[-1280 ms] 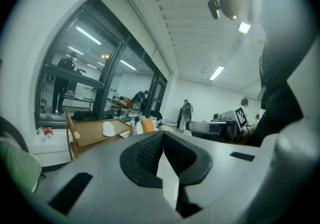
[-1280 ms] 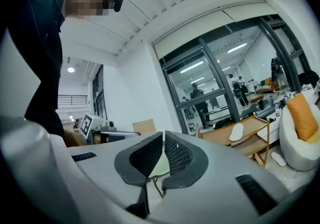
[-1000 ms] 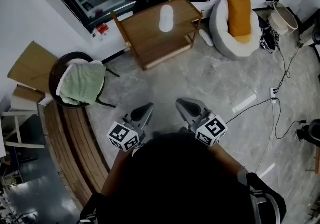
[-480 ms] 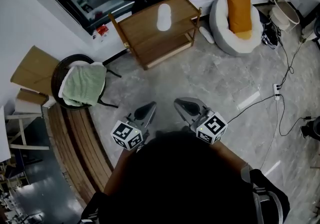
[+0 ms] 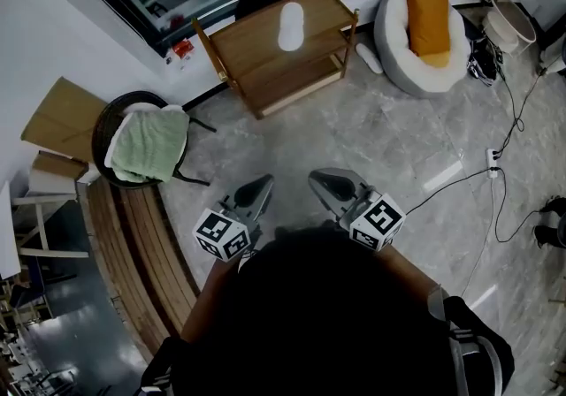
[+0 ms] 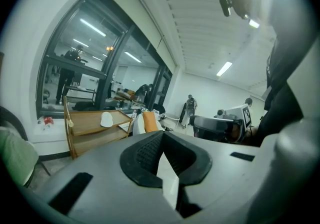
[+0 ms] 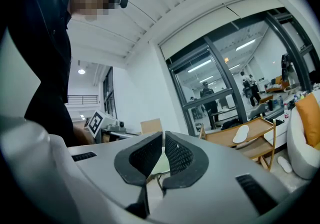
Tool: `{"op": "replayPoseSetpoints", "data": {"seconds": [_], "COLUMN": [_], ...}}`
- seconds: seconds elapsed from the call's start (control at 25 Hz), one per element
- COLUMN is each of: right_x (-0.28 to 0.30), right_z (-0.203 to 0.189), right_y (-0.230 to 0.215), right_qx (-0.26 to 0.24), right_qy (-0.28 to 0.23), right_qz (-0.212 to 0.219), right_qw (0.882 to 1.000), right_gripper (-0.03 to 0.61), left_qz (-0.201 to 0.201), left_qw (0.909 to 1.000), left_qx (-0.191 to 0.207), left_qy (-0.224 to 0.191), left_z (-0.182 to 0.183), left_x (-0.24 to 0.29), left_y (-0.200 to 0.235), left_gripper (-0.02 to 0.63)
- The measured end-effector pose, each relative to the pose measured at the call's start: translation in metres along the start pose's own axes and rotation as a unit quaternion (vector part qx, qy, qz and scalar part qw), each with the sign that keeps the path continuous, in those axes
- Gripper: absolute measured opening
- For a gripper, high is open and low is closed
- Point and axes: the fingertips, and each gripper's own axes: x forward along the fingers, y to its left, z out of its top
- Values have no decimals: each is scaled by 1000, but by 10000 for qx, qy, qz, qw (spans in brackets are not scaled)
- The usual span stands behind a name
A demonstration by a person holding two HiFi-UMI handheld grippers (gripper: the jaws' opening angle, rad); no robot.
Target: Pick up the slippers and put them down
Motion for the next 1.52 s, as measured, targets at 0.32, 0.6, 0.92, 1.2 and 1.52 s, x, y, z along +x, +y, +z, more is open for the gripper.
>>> {"op": "replayPoseSetpoints", "data": {"seconds": [0.32,0.6,0.92,1.2,1.52], "right_x": [-24,-64,-53,4,100], "right_z": [5,13,3,-9,-4], "right_y": [-34,-78,-95,-122,-168], "right_qx": [179,284,494,469,663], "right_qy": [-73,-223,-265,-77,244], "right_qz": [-288,-568,-647,-878,-1453], "right_qw": [9994,9977,9963,9950,9869], "right_gripper": [26,26,26,26,26], "left_qz": [432,957,716,309,-142], "left_qw": [9988,9950,9974,9994,9996], "left_qx": [-158,54,62,5,-167], "left_qy": [-184,-295,-72,-128,-167], "left_z": [8,22,21,26,63], "left_x": [2,-9,12,36,65], "left_y": [14,29,34,96,207], "left_gripper": [11,12,12,12,12]}}
